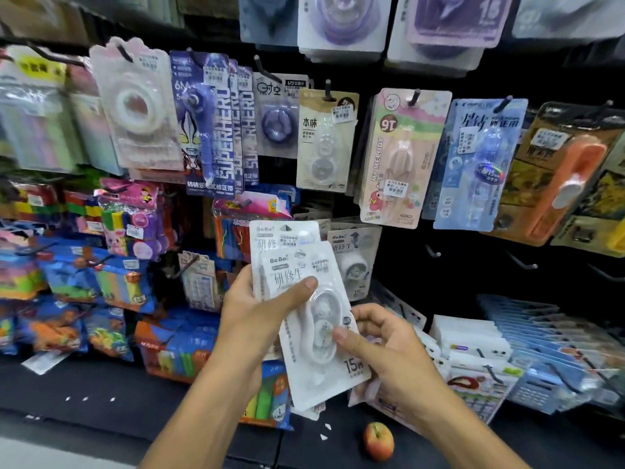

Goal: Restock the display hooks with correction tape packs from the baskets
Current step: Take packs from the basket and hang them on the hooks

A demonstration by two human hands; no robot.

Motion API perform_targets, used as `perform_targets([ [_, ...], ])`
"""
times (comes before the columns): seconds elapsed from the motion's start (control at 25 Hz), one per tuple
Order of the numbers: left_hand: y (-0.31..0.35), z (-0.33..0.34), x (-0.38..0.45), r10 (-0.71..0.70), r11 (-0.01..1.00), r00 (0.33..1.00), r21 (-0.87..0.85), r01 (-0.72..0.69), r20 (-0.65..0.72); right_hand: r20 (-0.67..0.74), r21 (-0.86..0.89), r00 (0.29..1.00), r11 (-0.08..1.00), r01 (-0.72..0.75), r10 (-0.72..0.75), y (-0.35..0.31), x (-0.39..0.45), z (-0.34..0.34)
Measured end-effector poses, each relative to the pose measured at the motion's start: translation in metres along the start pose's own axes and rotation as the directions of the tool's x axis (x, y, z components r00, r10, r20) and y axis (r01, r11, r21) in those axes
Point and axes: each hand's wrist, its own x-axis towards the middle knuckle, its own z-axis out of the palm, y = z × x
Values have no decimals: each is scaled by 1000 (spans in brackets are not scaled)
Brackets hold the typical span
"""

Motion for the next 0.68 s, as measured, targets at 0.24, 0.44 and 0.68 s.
perform_targets([
  [0.24,11,-15,5,62,997,992,-30,-66,-112,-286,12,958,1000,-22,24,-4,3,-26],
  [0.44,8,-14,3,65,997,989,44,-60,-133,-359,86,928,994,-68,95,-1,5,-17],
  [0.68,-5,7,3,33,987,988,151,-56,148,-53,14,999,1000,-9,9,2,7,-2],
])
